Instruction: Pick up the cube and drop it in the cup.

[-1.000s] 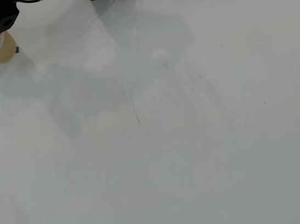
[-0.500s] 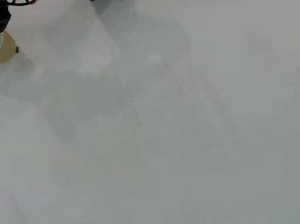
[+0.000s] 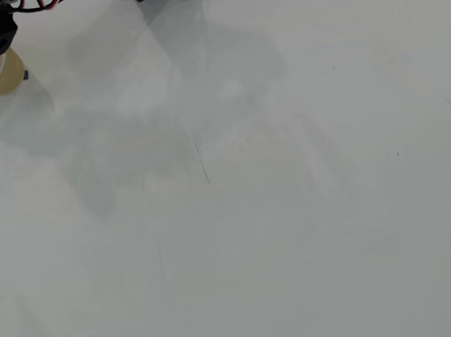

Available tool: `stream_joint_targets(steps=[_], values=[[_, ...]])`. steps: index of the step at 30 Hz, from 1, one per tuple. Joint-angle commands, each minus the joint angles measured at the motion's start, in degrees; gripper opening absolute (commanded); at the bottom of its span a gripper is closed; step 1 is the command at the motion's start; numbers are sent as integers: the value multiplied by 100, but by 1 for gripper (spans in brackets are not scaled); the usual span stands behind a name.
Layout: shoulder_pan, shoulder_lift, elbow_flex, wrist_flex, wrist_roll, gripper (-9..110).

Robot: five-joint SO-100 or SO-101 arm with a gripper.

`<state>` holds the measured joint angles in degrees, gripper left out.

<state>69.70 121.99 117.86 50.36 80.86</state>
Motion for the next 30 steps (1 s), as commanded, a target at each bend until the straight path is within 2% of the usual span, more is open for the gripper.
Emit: stream_joint_targets(steps=[1,11,15,30], values=[[-35,105,-967,0,88,20],[70,114,-905,0,132,33],[114,114,-888,18,132,47],[88,255,-686,-70,132,47]])
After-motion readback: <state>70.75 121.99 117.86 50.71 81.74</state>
